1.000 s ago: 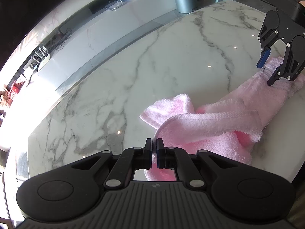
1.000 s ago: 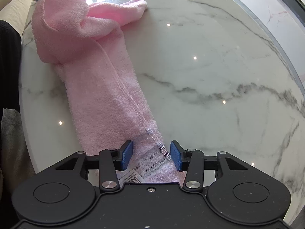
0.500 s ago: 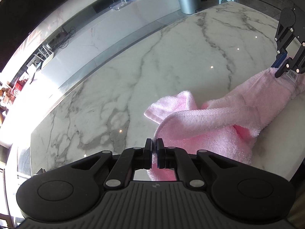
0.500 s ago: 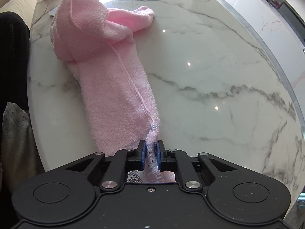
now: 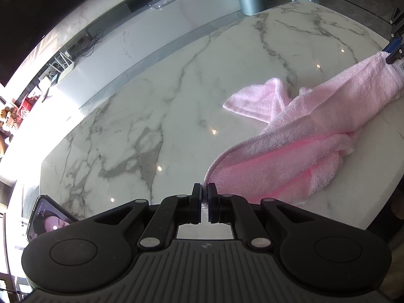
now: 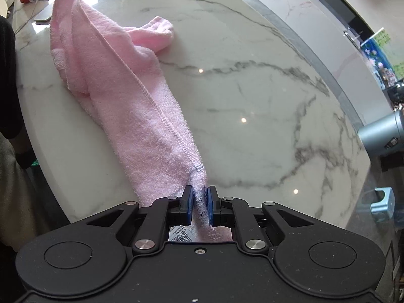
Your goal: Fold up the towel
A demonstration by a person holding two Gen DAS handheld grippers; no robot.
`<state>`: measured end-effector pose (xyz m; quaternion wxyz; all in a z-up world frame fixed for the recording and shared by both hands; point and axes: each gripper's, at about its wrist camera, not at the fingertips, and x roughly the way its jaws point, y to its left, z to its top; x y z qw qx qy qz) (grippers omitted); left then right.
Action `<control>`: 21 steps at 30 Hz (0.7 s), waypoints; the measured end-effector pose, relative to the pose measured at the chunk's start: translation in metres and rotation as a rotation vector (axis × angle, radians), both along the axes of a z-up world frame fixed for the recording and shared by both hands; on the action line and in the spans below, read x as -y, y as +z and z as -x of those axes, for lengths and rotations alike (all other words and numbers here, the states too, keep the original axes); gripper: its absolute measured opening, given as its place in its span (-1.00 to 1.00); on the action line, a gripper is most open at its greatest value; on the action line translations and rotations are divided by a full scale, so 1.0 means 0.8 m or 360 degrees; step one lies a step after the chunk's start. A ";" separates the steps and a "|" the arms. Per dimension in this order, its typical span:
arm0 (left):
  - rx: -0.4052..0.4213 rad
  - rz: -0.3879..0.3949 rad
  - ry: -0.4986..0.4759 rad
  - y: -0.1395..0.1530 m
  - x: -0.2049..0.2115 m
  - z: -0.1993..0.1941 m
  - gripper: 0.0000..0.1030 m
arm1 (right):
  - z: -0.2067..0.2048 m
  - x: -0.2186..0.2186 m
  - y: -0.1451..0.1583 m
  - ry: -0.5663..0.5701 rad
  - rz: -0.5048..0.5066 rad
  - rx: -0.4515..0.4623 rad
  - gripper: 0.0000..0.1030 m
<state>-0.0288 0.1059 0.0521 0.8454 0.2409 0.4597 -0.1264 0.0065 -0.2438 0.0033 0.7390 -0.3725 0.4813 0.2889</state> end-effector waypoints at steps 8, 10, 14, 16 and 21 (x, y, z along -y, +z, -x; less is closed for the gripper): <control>0.0078 0.0011 -0.0072 0.024 0.026 0.021 -0.93 | 0.021 0.046 0.040 -0.0206 -0.0183 0.0149 -0.81; 0.0117 0.0007 -0.0103 0.036 0.037 0.025 -0.94 | 0.028 0.048 0.051 -0.0173 -0.0221 0.0127 -0.79; 0.0136 -0.0005 -0.0137 0.043 0.052 0.031 -0.93 | 0.047 0.041 0.035 -0.0058 -0.0100 -0.0010 -0.79; 0.0127 -0.0010 -0.0142 0.040 0.056 0.034 -0.93 | 0.057 0.040 0.016 -0.0028 -0.0059 -0.0061 -0.79; 0.0089 -0.0027 -0.0148 0.030 0.059 0.043 -0.93 | 0.074 0.039 -0.006 0.0011 -0.0102 -0.0182 -0.49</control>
